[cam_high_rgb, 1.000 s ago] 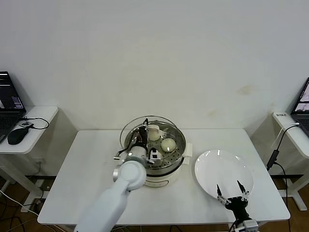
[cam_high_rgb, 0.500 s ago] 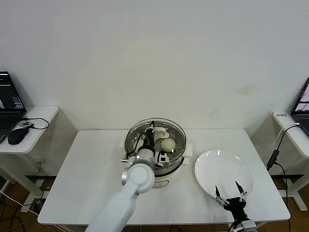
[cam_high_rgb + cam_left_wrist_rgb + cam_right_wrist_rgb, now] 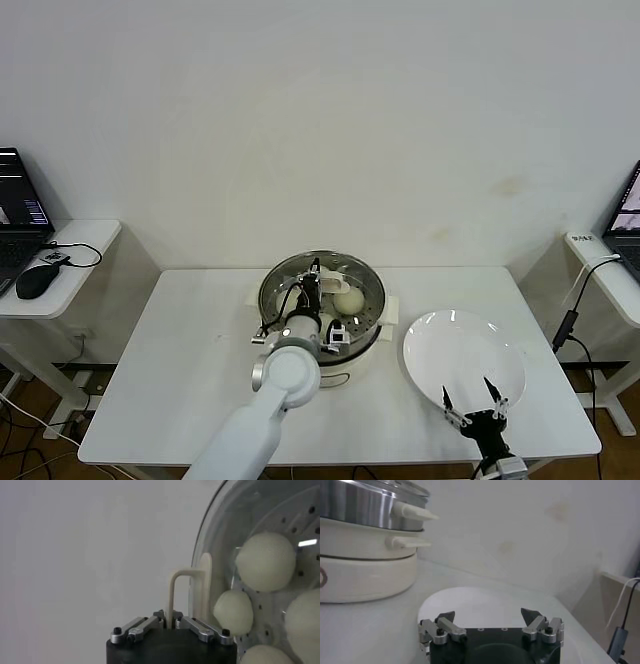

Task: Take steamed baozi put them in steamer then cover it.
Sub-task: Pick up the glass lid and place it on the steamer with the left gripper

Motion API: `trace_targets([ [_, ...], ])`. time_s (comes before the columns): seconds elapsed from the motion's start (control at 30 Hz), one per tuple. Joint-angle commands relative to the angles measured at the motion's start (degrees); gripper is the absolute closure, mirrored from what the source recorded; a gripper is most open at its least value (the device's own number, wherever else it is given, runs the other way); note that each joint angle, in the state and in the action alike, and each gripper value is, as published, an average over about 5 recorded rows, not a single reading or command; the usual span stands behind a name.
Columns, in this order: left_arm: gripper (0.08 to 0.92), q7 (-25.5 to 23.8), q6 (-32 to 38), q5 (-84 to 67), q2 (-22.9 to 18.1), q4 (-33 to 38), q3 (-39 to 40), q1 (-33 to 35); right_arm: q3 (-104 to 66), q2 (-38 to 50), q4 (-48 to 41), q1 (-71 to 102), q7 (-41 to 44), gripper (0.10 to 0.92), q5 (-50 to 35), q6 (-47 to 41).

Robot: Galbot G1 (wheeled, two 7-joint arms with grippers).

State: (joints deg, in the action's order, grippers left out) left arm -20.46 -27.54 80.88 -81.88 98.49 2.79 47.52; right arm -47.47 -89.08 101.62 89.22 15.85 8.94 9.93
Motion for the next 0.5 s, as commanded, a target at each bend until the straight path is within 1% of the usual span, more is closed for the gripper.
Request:
trace_targets([
  [0.03,0.843,0.21,0.28,0.25,-0.46,-0.77,-0.49,0.19,0.24,-0.05,0.18,0.13,0.1,0.203,0.26,0.06],
  [0.5,0.843,0.88,0.64,0.13,-1.27,-2.19,-0.94,-0.02,0.34,0.11,0.22,0.28,0.39,0.202,0.27,0.1],
])
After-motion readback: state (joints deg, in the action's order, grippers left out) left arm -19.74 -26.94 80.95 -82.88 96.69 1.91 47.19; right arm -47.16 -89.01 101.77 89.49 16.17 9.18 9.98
